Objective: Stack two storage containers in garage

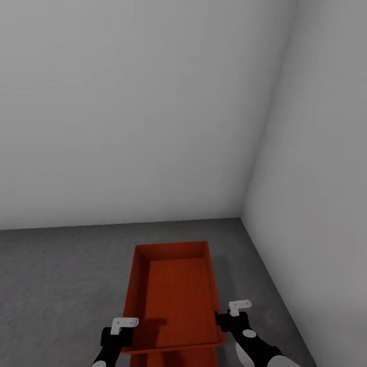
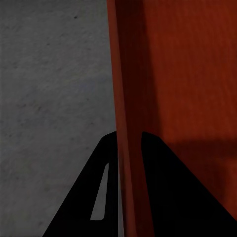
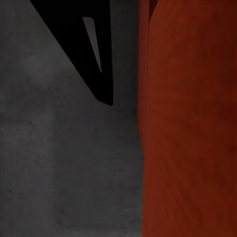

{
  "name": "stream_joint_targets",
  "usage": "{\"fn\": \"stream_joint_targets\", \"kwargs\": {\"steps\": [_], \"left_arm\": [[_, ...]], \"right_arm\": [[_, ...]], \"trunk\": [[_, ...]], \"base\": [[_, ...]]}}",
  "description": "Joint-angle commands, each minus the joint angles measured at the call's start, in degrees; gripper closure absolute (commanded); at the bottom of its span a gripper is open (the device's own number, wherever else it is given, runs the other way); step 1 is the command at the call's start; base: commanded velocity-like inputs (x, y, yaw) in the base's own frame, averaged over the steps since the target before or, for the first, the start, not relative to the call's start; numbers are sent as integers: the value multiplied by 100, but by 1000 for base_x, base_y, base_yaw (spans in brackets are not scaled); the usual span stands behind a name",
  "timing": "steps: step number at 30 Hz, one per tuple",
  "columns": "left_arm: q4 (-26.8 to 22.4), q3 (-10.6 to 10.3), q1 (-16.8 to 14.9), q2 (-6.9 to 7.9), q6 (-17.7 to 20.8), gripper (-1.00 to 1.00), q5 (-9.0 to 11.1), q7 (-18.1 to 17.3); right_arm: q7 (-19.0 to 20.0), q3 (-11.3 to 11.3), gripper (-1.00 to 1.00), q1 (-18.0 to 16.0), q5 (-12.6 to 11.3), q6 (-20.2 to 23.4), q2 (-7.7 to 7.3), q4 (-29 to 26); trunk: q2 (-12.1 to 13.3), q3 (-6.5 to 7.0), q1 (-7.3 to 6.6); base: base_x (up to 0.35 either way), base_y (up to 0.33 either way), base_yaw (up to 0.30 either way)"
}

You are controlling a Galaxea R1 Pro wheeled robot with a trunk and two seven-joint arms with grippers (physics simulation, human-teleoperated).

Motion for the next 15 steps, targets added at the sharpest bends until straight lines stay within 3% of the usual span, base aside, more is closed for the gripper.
{"fn": "stream_joint_targets", "kwargs": {"steps": [1, 15], "left_arm": [[6, 39, -2, 3, -23, 100, -29, 80], [6, 39, -2, 3, -23, 100, -29, 79]], "right_arm": [[-82, -47, 100, -8, 8, -19, -17, 0], [-82, -47, 100, -8, 9, -19, -17, 0]], "trunk": [[-2, -4, -1], [-2, -92, -1]], "base": [[0, 0, 0], [0, 0, 0]]}}
